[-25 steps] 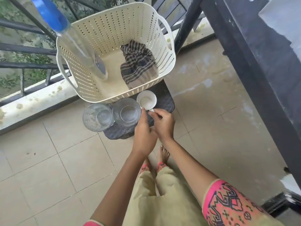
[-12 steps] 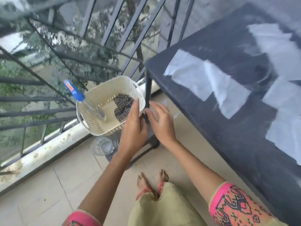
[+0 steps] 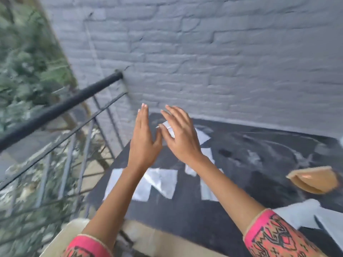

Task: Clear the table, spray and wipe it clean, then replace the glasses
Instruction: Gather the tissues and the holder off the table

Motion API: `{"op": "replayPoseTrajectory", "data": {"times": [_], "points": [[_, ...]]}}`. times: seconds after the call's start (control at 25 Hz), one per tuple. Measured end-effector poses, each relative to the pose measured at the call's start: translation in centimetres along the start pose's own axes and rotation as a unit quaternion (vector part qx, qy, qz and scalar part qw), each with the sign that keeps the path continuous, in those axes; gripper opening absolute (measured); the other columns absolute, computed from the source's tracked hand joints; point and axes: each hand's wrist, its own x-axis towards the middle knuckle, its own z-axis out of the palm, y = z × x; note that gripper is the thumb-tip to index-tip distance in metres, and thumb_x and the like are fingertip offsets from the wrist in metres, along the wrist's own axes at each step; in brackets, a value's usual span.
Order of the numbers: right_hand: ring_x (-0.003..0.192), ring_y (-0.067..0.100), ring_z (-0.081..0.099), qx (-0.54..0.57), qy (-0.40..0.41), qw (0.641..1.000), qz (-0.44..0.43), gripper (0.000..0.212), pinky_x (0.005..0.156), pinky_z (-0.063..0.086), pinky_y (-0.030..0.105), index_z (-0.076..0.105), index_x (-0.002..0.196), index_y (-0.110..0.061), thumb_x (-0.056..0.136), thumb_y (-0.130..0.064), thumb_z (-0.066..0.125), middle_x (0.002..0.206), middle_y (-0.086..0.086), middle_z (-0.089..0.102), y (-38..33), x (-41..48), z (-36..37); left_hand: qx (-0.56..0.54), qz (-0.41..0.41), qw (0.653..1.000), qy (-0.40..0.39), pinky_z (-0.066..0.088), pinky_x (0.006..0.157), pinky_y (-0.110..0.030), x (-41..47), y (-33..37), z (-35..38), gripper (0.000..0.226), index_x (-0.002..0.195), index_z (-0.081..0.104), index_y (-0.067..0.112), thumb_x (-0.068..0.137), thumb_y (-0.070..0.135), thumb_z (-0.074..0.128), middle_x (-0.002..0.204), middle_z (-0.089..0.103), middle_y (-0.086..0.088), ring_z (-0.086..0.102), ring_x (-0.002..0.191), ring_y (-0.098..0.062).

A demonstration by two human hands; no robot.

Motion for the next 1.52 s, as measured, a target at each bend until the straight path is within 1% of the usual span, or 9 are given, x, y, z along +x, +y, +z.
{"op": "replayPoseTrajectory", "data": {"times": [0.24,0.44,0.56,0.76,0.96,1.16,1.32,1.4,1.52], "points": [[0.117,0.035,0.056,-0.126,0.064,0.99,0.024,0.032,0.103,0.042,0.045,0.064,0.116,0.002,0.087,-0.013,0.062,0.125,0.018,0.061,13.3,-1.5,-11.6,-0.081,0.097,0.988,-0.087,0.007,0.11,-0.009,3.2,10.0,15.1,0.063,0.149,0.018,0.004,0.094,0.008,0.05,0.159,0.016,-0.008,0.015,0.148,-0.022],[0.12,0.032,0.055,-0.239,0.036,0.964,0.113,0.038,0.105,0.041,0.043,0.063,0.119,-0.002,0.088,-0.023,0.06,0.126,0.016,0.061,25.6,-8.5,-20.4,-0.112,0.092,0.97,-0.195,0.013,0.118,-0.027,1.4,16.3,28.8,0.066,0.148,0.02,0.001,0.092,0.011,0.055,0.158,0.018,-0.012,0.015,0.148,-0.024],[0.133,0.03,0.042,-0.275,-0.086,0.929,0.231,0.053,0.109,0.035,0.047,0.052,0.132,-0.007,0.086,-0.029,0.064,0.14,0.013,0.05,31.1,-14.5,-24.6,-0.114,0.086,0.945,-0.293,0.01,0.119,-0.027,-1.7,17.8,35.1,0.069,0.149,0.015,0.003,0.093,0.015,0.054,0.159,0.014,-0.009,0.009,0.149,-0.023],[0.146,0.023,0.003,-0.282,-0.318,0.83,0.361,0.088,0.118,0.008,0.047,0.023,0.148,-0.02,0.077,-0.05,0.065,0.158,0.005,0.015,36.8,-22.9,-28.6,-0.069,0.077,0.885,-0.454,0.009,0.119,-0.028,-7.1,17.1,42.9,0.066,0.151,0.011,0.01,0.097,0.019,0.047,0.161,0.01,-0.002,0.0,0.149,-0.02],[0.147,0.023,-0.007,-0.277,-0.391,0.789,0.384,0.092,0.117,0.01,0.052,0.02,0.148,-0.022,0.076,-0.027,0.075,0.159,0.003,0.006,39.3,-25.6,-29.8,-0.026,0.065,0.822,-0.565,0.014,0.12,-0.035,-9.1,15.9,46.4,0.063,0.151,0.014,0.02,0.096,0.011,0.044,0.16,0.013,-0.003,0.006,0.149,-0.024],[0.142,0.021,0.027,-0.243,-0.367,0.824,0.356,0.061,0.114,0.027,0.044,0.048,0.137,-0.017,0.08,-0.01,0.067,0.149,0.005,0.04,40.1,-25.0,-29.4,-0.076,-0.001,0.825,-0.559,0.034,0.11,-0.032,-9.1,16.0,47.6,0.067,0.151,0.017,0.018,0.092,-0.001,0.043,0.153,0.031,-0.007,0.036,0.137,-0.023],[0.106,0.026,0.064,-0.204,-0.24,0.899,0.305,0.031,0.099,0.046,0.035,0.072,0.103,-0.004,0.073,0.004,0.066,0.108,0.013,0.071,39.4,-21.2,-27.8,-0.114,-0.077,0.848,-0.512,0.038,0.099,-0.021,-7.9,15.1,47.0,0.065,0.147,0.028,0.015,0.089,0.001,0.053,0.139,0.046,-0.009,0.047,0.126,-0.022],[0.1,0.026,0.064,-0.2,-0.271,0.899,0.281,0.026,0.094,0.047,0.035,0.072,0.102,-0.007,0.08,0.0,0.06,0.103,0.01,0.072,38.8,-18.6,-25.9,-0.117,-0.108,0.867,-0.471,0.034,0.092,-0.015,-7.3,13.6,45.5,0.064,0.143,0.035,0.015,0.086,0.009,0.062,0.133,0.048,-0.005,0.05,0.121,-0.02],[0.104,0.021,0.055,-0.212,-0.4,0.869,0.201,0.026,0.09,0.04,0.035,0.069,0.099,-0.015,0.082,-0.007,0.052,0.102,0.003,0.068,37.6,-15.3,-21.9,-0.101,-0.098,0.893,-0.428,0.031,0.087,-0.009,-6.9,10.5,42.4,0.056,0.128,0.053,0.015,0.077,0.019,0.074,0.12,0.05,0.003,0.049,0.107,-0.009]]}}
